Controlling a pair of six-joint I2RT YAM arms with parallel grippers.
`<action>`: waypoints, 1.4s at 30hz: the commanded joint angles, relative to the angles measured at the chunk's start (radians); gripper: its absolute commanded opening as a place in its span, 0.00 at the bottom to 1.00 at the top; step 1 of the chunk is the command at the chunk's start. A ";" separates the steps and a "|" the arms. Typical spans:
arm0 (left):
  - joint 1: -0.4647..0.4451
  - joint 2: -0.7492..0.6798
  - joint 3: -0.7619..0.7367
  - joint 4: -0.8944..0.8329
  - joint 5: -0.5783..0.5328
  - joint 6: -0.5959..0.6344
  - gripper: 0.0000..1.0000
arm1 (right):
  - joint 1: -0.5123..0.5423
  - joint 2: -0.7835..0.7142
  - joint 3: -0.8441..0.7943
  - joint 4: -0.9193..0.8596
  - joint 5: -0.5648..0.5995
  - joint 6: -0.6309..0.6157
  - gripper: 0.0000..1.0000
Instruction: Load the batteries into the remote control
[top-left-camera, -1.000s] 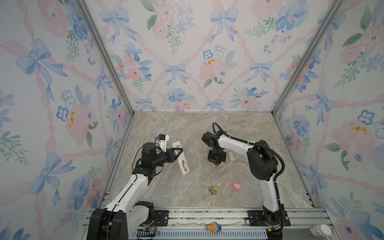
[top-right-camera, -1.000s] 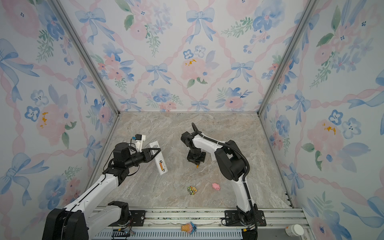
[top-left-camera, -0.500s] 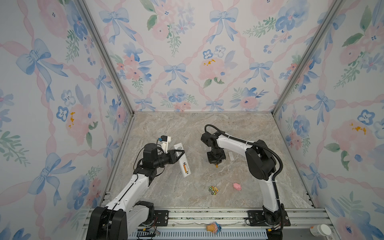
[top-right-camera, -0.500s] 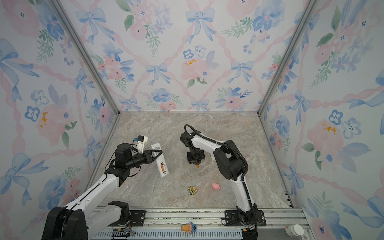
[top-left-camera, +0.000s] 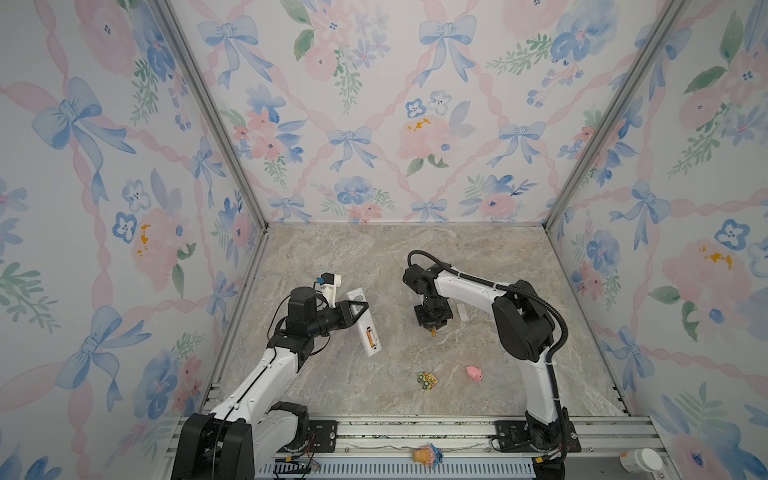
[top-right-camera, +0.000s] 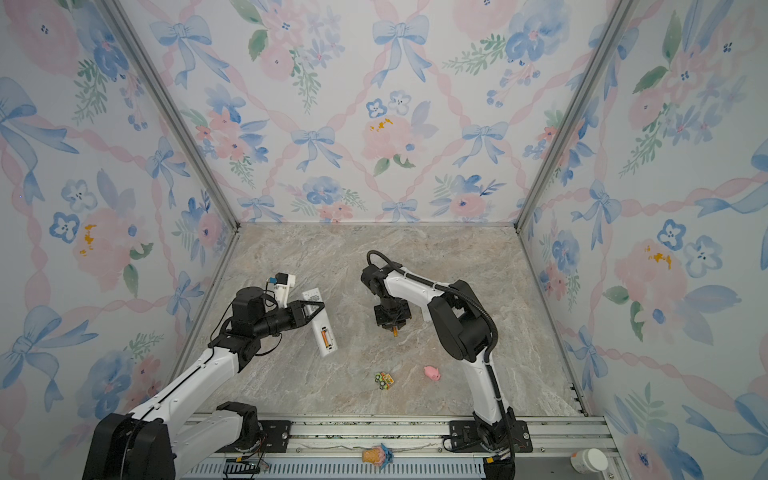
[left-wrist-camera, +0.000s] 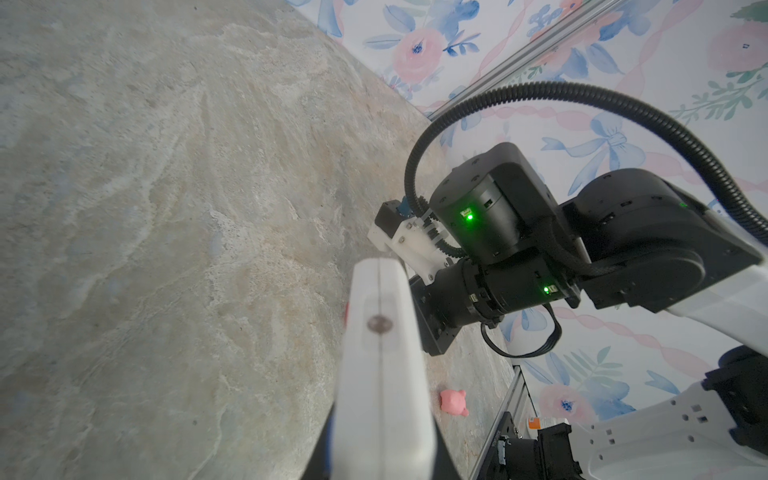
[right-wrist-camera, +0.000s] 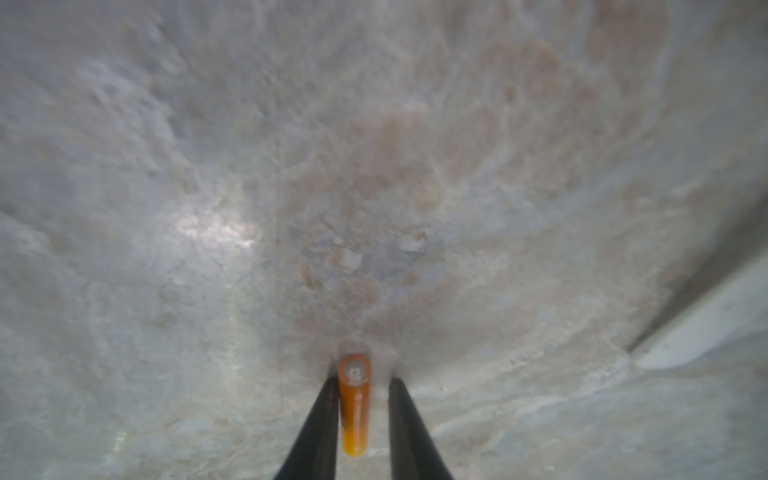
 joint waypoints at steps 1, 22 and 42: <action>-0.005 -0.011 0.039 -0.004 0.001 0.018 0.00 | 0.006 -0.026 -0.013 0.004 0.018 -0.001 0.25; -0.040 -0.086 0.018 -0.037 -0.011 0.013 0.00 | -0.032 -0.038 -0.069 0.050 -0.031 0.059 0.22; -0.084 -0.074 0.040 -0.030 -0.027 0.015 0.00 | -0.048 -0.026 -0.070 0.080 -0.023 0.053 0.18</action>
